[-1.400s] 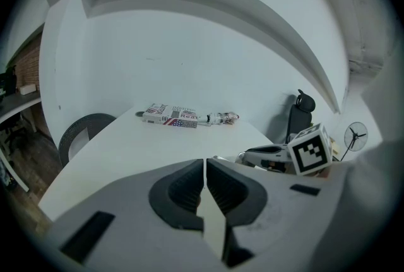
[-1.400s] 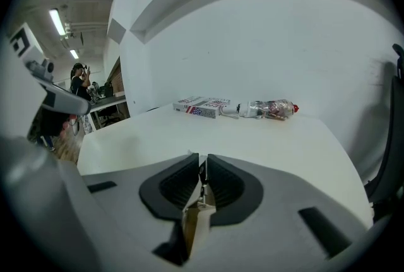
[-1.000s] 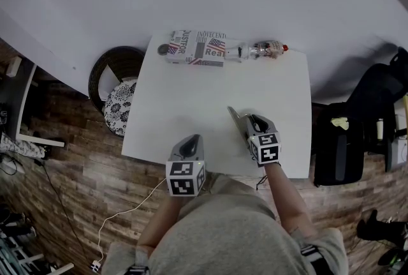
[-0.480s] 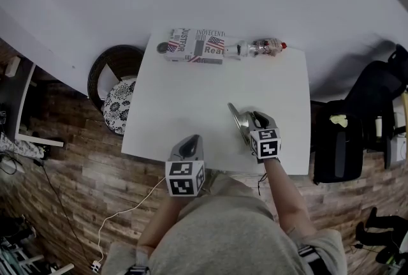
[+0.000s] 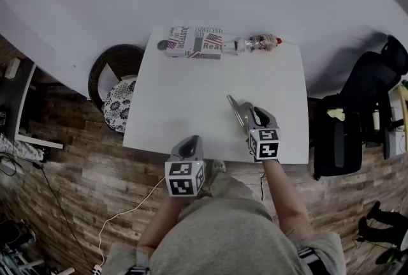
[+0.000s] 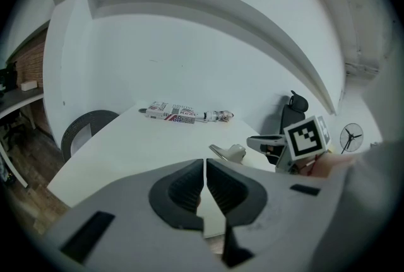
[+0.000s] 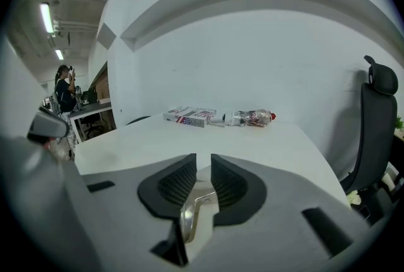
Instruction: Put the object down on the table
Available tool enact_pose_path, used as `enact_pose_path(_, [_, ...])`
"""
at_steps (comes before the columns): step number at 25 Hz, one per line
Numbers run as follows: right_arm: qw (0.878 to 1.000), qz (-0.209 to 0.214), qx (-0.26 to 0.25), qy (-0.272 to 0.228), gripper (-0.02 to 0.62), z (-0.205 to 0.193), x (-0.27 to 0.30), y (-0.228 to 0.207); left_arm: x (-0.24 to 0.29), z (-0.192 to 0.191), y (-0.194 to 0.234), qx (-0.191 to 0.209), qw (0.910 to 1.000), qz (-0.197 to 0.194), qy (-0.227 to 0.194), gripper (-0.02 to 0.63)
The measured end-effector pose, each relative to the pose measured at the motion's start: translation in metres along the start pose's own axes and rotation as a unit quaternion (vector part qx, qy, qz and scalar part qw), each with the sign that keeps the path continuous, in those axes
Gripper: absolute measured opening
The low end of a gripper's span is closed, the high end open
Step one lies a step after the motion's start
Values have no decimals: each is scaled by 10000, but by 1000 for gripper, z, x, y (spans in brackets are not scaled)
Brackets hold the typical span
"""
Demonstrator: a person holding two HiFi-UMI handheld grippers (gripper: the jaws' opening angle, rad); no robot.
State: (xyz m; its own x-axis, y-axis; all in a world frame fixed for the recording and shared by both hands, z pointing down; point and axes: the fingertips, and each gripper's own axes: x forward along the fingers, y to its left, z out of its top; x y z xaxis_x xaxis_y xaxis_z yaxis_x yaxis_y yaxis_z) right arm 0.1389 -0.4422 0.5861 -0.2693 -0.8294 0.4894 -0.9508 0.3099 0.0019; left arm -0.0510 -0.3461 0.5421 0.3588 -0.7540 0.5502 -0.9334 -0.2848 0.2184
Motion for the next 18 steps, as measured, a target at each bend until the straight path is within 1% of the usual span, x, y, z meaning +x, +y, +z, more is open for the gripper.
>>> enact_pose_path(5, [9996,73,105,-243,46,0,-43,28,-30,-17,0,46,10000,-8,-51,15])
enact_pose_path(11, [9982,164,37,-575,6,1,-107,68,-74,-45,-3,82,9999,-35,-130,15])
enact_pose_path(18, [9961,277,32,-839,2,-4,-173,111,-122,-70,-6,58,9996,-32,-280,15])
